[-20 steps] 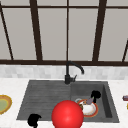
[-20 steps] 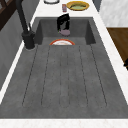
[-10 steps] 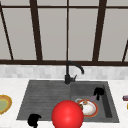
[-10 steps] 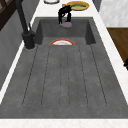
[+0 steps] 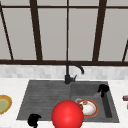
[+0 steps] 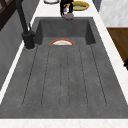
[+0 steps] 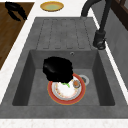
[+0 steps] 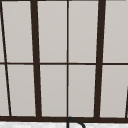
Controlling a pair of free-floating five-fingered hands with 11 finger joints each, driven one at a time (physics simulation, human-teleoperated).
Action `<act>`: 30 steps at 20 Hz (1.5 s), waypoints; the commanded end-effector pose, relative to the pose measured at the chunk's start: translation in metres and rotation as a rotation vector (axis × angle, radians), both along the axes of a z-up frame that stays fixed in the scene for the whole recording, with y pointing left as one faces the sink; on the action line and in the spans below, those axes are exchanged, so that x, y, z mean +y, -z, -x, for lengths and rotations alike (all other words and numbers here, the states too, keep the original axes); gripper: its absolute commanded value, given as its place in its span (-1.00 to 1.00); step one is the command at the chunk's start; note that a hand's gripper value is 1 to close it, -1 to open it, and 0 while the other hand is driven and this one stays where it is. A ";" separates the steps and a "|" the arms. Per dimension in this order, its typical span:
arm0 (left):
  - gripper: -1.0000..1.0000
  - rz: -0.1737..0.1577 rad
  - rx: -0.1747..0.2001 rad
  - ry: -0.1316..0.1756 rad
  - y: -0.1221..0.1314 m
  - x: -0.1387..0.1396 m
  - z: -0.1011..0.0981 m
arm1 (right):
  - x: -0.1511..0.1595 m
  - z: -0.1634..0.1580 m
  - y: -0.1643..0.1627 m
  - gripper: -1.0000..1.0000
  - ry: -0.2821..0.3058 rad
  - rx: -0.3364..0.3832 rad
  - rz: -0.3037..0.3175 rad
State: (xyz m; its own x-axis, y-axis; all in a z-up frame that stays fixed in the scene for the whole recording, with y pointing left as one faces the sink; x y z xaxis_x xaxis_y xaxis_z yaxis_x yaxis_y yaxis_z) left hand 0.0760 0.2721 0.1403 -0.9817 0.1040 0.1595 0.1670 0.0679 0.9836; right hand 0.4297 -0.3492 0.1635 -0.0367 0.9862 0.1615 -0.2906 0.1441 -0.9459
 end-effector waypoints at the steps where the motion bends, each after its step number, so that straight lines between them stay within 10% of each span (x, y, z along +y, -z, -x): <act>1: 0.00 0.000 0.000 0.000 0.000 0.000 0.000 | -0.017 0.007 -0.022 1.00 0.052 0.000 -0.015; 30: 0.00 0.000 0.000 0.000 0.000 0.000 0.000 | -0.191 0.065 -0.139 1.00 0.005 -0.006 -0.038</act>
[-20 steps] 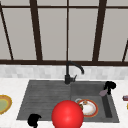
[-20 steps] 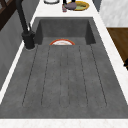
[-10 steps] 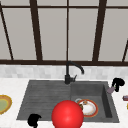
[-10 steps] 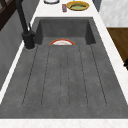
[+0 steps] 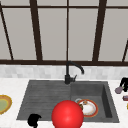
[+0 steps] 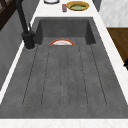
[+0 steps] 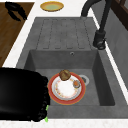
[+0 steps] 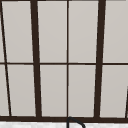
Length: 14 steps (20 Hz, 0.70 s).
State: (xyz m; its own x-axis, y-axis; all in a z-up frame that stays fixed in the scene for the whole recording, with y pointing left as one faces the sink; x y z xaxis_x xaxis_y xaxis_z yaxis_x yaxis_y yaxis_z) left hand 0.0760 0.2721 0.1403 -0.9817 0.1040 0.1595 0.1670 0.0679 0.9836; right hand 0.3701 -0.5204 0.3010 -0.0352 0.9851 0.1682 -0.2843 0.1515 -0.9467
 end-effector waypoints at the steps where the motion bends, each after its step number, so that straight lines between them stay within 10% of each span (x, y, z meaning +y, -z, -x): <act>1: 0.00 0.000 0.000 0.000 0.000 0.000 0.000 | -0.026 0.007 -0.001 1.00 0.003 -0.003 -0.034; 14: 0.00 0.000 0.000 0.000 0.000 0.000 0.000 | -0.118 0.024 0.001 1.00 0.012 -0.038 -0.049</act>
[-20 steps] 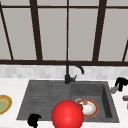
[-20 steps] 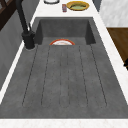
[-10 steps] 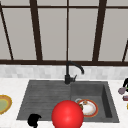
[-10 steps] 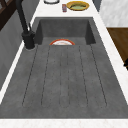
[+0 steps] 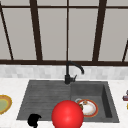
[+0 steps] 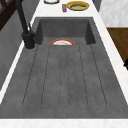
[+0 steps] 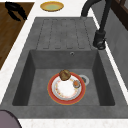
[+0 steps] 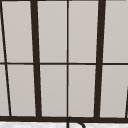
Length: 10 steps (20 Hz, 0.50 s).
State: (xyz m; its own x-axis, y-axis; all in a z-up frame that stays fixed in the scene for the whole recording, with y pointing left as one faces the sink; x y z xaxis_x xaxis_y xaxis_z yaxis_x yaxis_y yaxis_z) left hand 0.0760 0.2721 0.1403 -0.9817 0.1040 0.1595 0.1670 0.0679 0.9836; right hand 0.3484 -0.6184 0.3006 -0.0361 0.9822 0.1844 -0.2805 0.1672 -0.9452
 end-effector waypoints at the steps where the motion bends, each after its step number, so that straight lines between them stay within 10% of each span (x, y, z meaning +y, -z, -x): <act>1: 0.00 0.000 0.000 0.000 0.000 0.000 0.000 | -0.028 0.003 0.002 1.00 0.012 -0.040 -0.033; 10: 0.00 0.000 0.000 0.000 0.000 0.000 0.000 | -0.095 0.024 0.018 1.00 0.019 -0.017 -0.015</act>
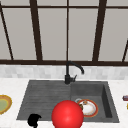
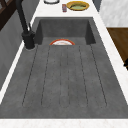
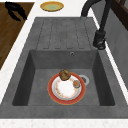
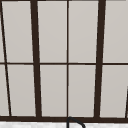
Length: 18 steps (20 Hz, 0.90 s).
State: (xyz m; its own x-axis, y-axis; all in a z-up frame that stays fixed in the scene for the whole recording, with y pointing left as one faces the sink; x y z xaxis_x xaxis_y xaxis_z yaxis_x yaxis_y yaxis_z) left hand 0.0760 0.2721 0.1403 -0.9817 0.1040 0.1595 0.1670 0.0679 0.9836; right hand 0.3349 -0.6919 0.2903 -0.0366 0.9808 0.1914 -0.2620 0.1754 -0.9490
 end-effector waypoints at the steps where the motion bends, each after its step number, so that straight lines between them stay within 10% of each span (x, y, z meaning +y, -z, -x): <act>1: 0.00 0.000 0.000 0.000 0.000 0.000 0.000 | -0.028 0.014 0.010 1.00 0.017 0.000 -0.001; 18: 0.00 0.000 0.000 0.000 0.000 0.000 0.000 | -0.050 0.006 0.143 1.00 0.245 0.026 0.126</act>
